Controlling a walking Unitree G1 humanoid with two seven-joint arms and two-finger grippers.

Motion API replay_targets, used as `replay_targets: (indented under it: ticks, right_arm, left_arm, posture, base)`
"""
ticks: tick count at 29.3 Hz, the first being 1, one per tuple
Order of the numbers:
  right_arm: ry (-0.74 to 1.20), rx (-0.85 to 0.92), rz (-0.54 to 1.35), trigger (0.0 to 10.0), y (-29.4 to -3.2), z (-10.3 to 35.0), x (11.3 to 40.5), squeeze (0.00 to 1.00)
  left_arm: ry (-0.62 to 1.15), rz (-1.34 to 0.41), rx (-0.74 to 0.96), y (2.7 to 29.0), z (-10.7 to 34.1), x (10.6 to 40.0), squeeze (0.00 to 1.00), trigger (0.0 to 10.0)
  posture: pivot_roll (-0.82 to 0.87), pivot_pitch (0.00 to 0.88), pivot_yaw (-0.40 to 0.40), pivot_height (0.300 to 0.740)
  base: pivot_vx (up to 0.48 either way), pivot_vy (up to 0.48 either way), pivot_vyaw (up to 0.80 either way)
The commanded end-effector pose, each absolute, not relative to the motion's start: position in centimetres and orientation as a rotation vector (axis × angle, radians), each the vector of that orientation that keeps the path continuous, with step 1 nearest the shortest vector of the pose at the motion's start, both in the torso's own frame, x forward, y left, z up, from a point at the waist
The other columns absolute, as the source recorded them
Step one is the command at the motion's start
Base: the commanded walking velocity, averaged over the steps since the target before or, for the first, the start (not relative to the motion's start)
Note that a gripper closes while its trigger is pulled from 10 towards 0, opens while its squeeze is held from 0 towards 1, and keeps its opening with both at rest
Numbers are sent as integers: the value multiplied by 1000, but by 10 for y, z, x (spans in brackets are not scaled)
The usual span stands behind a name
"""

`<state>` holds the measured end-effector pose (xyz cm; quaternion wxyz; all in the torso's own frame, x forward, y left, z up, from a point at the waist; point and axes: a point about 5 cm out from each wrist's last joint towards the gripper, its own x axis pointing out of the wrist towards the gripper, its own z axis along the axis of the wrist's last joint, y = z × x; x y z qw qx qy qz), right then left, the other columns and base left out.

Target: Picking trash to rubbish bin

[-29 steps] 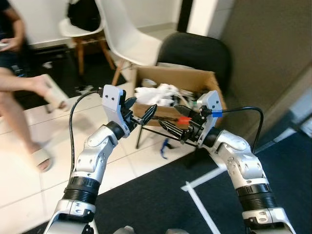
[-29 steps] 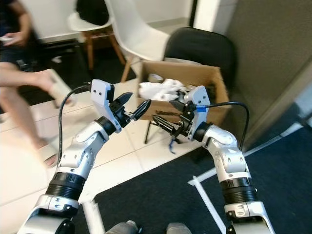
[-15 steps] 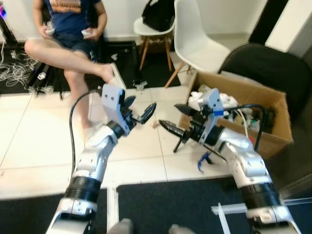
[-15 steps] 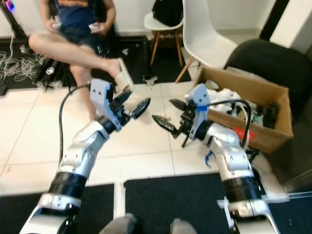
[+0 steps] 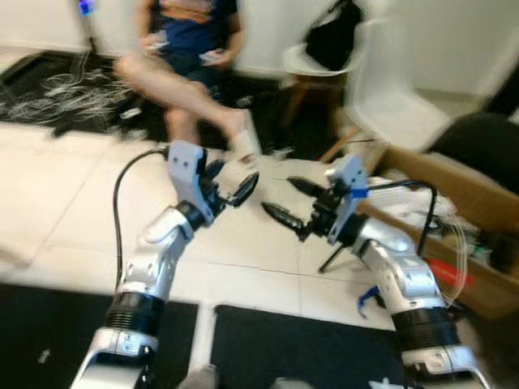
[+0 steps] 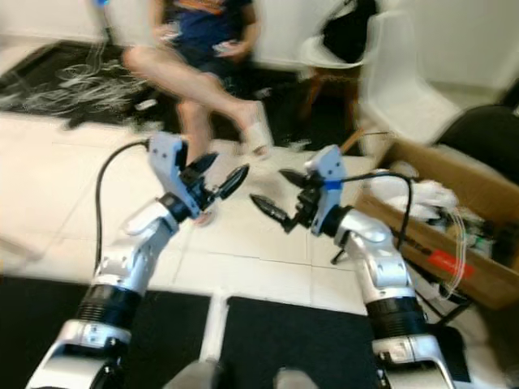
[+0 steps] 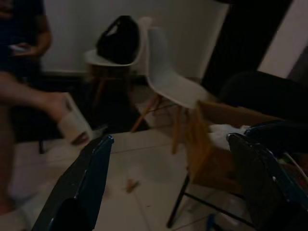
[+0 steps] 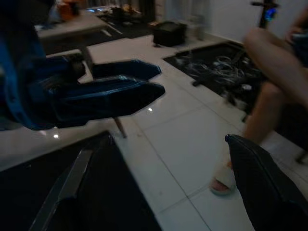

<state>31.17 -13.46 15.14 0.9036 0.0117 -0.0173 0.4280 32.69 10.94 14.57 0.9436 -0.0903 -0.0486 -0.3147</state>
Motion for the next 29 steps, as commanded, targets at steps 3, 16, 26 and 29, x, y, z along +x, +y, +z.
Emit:
replay_targets:
  ticks: [3, 16, 26, 29]
  right_arm:
    - [-42, 29, 866, 10000, -138, 152, 312, 0]
    - [-44, 23, 864, 10000, -136, 155, 312, 0]
    - [-45, 22, 863, 10000, -136, 155, 311, 0]
    - [-45, 23, 863, 10000, -136, 155, 311, 0]
  left_arm:
    - [-89, -648, -187, 107, 143, 327, 0, 10000]
    - [-94, -650, -193, 107, 144, 327, 0, 10000]
    - [-116, -680, -166, 105, 145, 324, 0, 10000]
    - [-115, -681, -166, 105, 145, 324, 0, 10000]
  posture:
    - [-47, 0, -44, 740]
    - [-48, 0, -44, 740]
    - [-47, 0, -47, 740]
    - [-45, 0, -49, 740]
  base:
    - [0, 0, 0]
    - [0, 0, 0]
    - [0, -121, 0]
    - [0, -471, 0]
